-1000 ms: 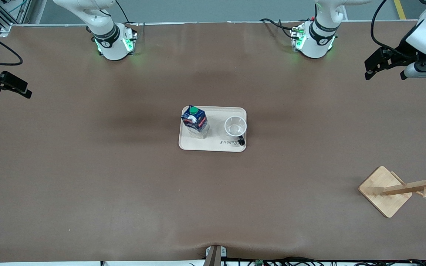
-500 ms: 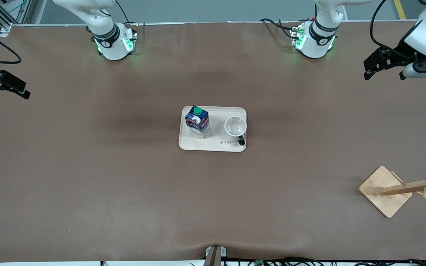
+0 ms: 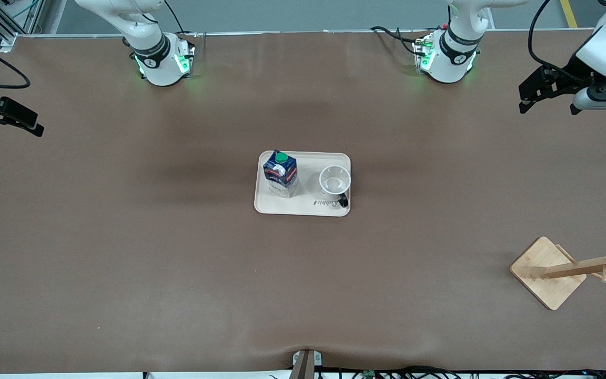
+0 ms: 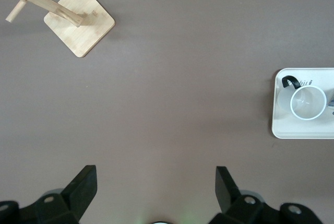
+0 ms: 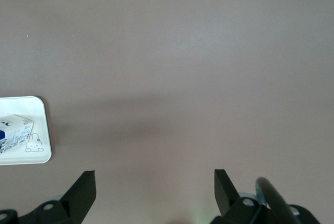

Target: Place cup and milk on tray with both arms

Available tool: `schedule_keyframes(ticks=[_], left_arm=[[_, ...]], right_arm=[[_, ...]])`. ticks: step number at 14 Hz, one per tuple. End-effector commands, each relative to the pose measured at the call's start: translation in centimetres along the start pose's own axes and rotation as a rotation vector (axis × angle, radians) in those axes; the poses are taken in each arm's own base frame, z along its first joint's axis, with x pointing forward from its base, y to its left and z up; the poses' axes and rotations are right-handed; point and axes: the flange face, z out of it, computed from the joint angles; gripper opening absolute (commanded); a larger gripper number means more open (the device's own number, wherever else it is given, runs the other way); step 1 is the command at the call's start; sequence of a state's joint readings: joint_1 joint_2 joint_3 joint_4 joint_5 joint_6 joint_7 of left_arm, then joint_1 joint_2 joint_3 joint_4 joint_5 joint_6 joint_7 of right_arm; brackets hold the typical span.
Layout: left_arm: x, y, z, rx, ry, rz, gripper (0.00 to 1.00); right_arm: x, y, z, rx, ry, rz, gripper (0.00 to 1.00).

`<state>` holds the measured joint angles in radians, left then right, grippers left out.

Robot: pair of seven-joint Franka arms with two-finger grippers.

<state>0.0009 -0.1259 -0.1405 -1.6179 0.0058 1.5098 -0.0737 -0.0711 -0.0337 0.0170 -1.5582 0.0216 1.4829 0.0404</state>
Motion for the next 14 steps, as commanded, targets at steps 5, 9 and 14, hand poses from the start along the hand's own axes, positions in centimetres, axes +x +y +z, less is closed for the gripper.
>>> schedule_keyframes(ticks=[5,9,14], left_arm=[[0.5,-0.5,-0.6,-0.013,0.012,0.015,1.00],[0.7,-1.5,-0.8,-0.018,0.018,-0.005,1.00],[1.0,-2.3,-0.8,-0.025,0.019,-0.018,1.00]], right_arm=[[0.2,-0.7,-0.4,-0.011,0.003,-0.012,1.00],[0.4,-0.3,-0.5,-0.004,0.016,-0.002,1.00],[0.5,-0.3,-0.3,-0.003,0.011,-0.004,1.00]])
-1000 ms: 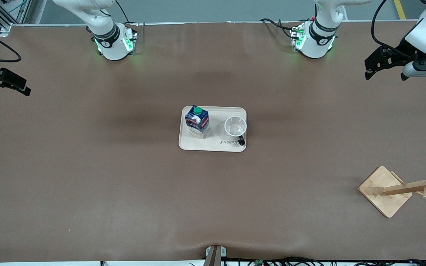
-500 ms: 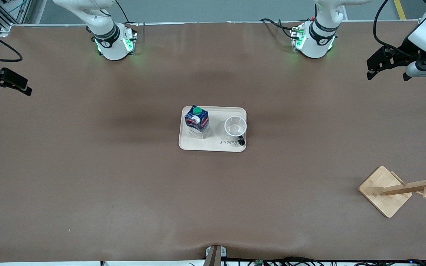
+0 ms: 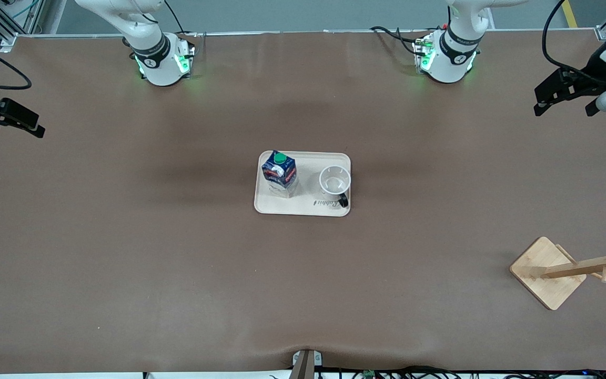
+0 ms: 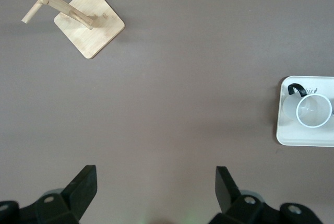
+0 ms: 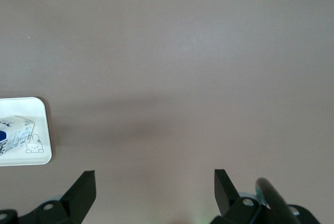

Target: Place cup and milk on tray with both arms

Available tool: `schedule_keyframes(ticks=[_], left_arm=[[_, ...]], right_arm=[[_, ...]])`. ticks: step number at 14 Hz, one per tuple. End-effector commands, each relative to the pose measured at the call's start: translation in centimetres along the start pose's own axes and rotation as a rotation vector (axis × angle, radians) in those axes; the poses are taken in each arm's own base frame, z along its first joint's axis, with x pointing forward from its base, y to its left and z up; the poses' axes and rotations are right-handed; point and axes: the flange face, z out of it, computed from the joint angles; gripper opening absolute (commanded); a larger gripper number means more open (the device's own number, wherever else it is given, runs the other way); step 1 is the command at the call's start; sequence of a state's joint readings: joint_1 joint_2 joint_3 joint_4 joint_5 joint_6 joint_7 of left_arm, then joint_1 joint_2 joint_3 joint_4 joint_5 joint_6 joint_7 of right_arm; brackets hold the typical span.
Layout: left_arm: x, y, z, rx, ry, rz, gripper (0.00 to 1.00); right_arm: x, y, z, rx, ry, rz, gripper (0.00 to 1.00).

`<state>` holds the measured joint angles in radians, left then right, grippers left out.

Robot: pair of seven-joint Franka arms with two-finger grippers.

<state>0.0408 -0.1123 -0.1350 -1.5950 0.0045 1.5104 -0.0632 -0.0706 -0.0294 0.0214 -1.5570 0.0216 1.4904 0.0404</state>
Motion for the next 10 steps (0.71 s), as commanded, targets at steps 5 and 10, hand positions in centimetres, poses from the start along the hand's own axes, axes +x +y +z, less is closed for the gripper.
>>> schedule_keyframes(ticks=[5,10], left_arm=[[0.59,0.48,-0.13,-0.022,0.002,0.024,1.00],[0.59,0.47,-0.12,-0.021,0.002,0.021,1.00]], right_arm=[[-0.15,0.02,-0.57,-0.004,-0.009,0.001,1.00],[0.04,-0.25,-0.37,-0.002,-0.009,-0.002,1.00]])
